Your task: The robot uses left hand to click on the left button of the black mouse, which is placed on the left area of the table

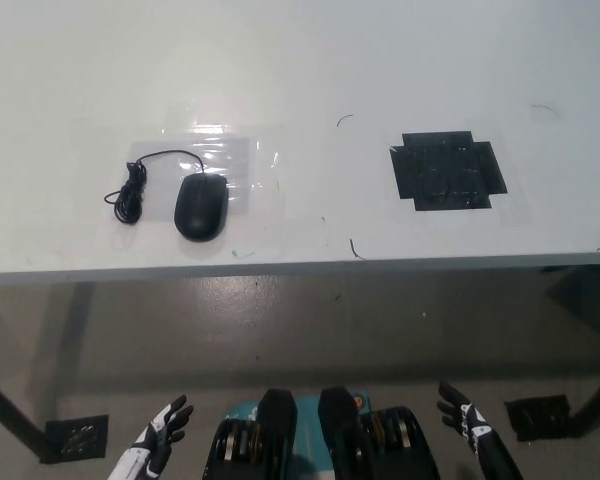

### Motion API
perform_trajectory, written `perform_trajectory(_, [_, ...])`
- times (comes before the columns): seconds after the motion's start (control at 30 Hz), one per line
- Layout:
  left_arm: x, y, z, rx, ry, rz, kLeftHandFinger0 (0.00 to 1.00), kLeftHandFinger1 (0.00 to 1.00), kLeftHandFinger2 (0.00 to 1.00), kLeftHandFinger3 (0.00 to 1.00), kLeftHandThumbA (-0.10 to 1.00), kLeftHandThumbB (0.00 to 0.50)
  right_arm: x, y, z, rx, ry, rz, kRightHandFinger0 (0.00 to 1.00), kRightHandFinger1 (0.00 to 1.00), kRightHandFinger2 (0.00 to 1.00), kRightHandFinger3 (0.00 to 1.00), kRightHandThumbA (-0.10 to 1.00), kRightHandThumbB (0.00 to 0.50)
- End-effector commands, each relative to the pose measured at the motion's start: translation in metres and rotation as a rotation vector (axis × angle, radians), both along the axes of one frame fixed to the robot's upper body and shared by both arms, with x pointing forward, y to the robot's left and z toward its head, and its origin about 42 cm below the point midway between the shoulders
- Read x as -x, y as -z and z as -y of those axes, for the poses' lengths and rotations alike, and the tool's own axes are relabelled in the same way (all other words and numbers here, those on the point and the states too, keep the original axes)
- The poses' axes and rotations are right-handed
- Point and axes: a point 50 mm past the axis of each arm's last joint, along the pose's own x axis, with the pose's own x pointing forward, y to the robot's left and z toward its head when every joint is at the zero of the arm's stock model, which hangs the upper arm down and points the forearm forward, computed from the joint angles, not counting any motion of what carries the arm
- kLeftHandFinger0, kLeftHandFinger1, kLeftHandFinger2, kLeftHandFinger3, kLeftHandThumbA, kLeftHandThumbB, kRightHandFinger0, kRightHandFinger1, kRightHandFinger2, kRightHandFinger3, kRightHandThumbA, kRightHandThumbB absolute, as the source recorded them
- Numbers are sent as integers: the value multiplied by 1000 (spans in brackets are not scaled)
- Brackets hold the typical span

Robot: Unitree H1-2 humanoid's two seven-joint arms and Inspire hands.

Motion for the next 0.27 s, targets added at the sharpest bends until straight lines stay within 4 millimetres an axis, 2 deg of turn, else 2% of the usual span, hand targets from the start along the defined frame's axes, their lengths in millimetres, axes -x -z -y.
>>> perform_trajectory(0.0, [0,-6,-5,-34,-15,60,1000,1000,1000,1000,1000,183,-3,-8,-2,-9,-33,74,911,935,1000,1000,1000,161])
perform_trajectory(0.1, [0,-6,-5,-27,-15,62,1000,1000,1000,1000,1000,203,-3,-8,-1,2,-36,79,909,930,1000,1000,1000,151])
perform_trajectory(0.13, [1,-6,-5,-30,-16,61,1000,1000,1000,1000,1000,189,-1,-7,-1,5,-37,77,908,928,1000,1000,1000,150])
perform_trajectory(0.23, [3,-5,-5,-33,-19,60,1000,1000,1000,1000,1000,192,1,-7,-2,11,-37,75,906,926,1000,1000,1000,148])
